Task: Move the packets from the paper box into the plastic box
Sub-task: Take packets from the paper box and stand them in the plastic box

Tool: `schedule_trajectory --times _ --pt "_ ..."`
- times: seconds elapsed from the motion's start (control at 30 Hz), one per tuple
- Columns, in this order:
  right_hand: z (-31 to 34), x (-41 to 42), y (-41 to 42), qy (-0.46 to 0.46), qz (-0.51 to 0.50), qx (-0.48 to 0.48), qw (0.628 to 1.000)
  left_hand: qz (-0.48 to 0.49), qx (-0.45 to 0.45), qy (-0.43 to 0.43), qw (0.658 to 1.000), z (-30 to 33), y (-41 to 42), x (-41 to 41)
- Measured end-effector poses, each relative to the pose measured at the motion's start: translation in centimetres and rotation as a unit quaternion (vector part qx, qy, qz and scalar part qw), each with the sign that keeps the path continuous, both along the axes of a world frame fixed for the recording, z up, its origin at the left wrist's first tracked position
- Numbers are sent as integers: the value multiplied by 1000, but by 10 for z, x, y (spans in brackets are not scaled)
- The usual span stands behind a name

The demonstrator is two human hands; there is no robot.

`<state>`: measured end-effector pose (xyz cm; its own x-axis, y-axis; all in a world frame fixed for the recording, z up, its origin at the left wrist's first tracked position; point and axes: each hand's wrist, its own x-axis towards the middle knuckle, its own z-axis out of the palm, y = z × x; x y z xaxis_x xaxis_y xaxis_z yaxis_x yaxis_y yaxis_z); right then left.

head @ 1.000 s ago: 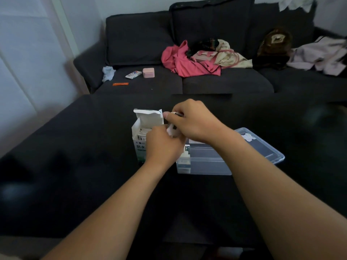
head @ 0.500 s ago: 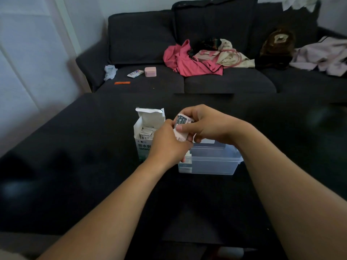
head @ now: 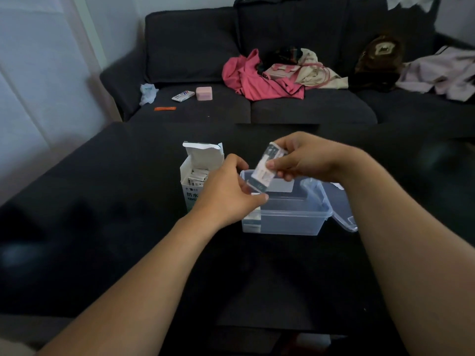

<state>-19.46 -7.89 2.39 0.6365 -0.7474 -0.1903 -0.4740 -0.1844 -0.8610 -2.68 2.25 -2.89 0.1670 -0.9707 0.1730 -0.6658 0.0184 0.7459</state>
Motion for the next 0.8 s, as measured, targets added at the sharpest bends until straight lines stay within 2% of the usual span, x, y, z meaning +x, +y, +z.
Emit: schedule_trajectory --times 0.1,0.27,0.33,0.53,0.67,0.8 --pt "-8 -15 -17 96 -27 -11 995 -22 -6 -30 999 6 3 7" --pt "-37 -2 -26 235 1 45 971 -83 89 -147 982 5 4 16" --pt "-44 5 -26 254 13 57 965 -87 110 -173 975 5 4 17" --pt "-53 15 -22 295 20 74 952 -75 104 -168 977 -1 0 21" --pt "-60 21 -17 314 14 45 948 -82 114 -172 975 -4 -2 18" --pt "-61 28 -13 345 10 -25 938 -81 114 -172 975 -5 -3 18"
